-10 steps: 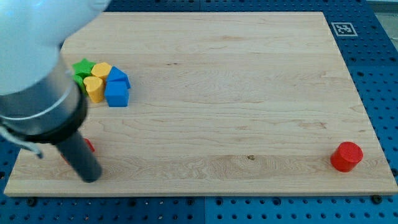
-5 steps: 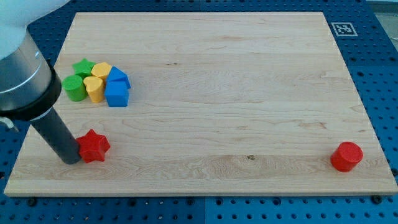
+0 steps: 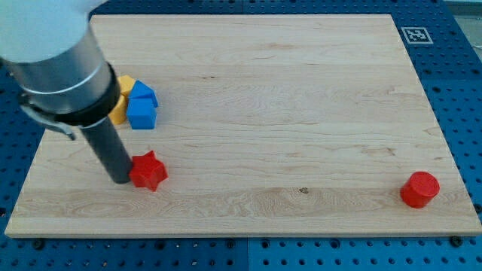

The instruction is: Move the red star to the bottom center

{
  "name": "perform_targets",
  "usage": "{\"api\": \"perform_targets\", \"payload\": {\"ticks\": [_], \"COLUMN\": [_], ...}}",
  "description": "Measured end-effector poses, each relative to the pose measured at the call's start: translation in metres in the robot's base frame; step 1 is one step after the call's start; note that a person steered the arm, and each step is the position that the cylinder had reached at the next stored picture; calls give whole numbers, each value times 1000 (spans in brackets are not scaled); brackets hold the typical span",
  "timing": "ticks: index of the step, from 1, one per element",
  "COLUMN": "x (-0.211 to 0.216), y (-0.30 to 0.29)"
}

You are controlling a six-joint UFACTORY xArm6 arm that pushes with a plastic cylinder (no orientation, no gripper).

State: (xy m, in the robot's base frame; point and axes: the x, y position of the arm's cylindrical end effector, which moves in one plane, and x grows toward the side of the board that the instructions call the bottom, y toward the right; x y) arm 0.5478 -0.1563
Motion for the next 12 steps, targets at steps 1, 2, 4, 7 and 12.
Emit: {"api": "perform_targets", "payload": {"ticks": [1, 2, 4, 7, 12], "x": [-8, -13, -13, -13, 23], "y": [26, 48, 85, 107, 122]}}
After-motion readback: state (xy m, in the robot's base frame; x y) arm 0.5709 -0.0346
